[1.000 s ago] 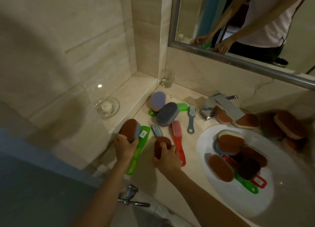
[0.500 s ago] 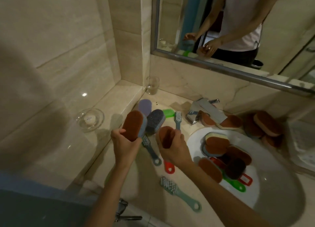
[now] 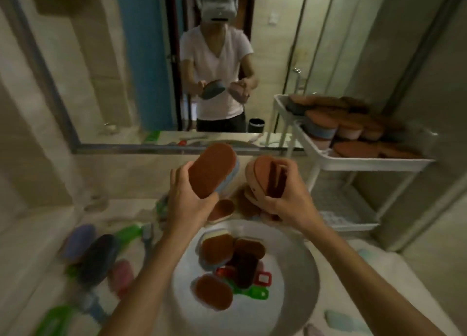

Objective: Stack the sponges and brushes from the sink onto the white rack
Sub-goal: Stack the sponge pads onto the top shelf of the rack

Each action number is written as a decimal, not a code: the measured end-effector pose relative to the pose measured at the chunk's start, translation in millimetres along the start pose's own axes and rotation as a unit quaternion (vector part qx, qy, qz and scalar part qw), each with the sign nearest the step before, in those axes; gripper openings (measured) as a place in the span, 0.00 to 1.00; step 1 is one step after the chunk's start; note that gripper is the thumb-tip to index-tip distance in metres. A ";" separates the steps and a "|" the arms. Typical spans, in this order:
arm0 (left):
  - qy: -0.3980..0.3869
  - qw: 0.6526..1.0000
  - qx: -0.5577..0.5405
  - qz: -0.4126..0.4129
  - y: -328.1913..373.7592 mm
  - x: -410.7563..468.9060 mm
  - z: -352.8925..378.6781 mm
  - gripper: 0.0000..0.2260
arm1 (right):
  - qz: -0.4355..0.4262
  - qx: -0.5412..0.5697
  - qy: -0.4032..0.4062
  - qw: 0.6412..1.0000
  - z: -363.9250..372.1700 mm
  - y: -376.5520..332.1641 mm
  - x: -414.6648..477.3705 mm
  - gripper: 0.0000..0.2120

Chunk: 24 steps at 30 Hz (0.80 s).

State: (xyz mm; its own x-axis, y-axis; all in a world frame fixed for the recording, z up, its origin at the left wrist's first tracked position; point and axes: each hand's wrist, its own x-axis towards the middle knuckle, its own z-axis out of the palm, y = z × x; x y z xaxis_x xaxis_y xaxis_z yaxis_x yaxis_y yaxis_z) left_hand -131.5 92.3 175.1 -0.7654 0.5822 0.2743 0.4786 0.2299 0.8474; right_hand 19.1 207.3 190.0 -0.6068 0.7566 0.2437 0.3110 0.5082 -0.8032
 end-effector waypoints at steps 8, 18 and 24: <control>-0.068 0.988 0.008 0.139 126.0 18.6 107.7 0.32 | -0.045 -0.056 0.101 0.992 -157.3 48.2 37.8 0.37; -0.180 0.966 0.092 0.159 217.0 51.6 222.9 0.29 | -0.040 -0.269 0.070 0.960 -291.0 137.1 98.5 0.31; -0.186 0.967 0.110 0.134 218.9 55.2 246.4 0.29 | -0.046 -0.257 -0.020 0.965 -292.5 150.9 112.7 0.28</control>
State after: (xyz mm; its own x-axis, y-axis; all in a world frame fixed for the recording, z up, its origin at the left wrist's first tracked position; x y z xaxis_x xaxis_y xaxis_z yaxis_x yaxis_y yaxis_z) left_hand 37.1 367.0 263.7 -0.4127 0.8747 0.2541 0.7503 0.1682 0.6393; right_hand 211.6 489.6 255.3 -0.6746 0.6864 0.2715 0.5698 0.7181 -0.3997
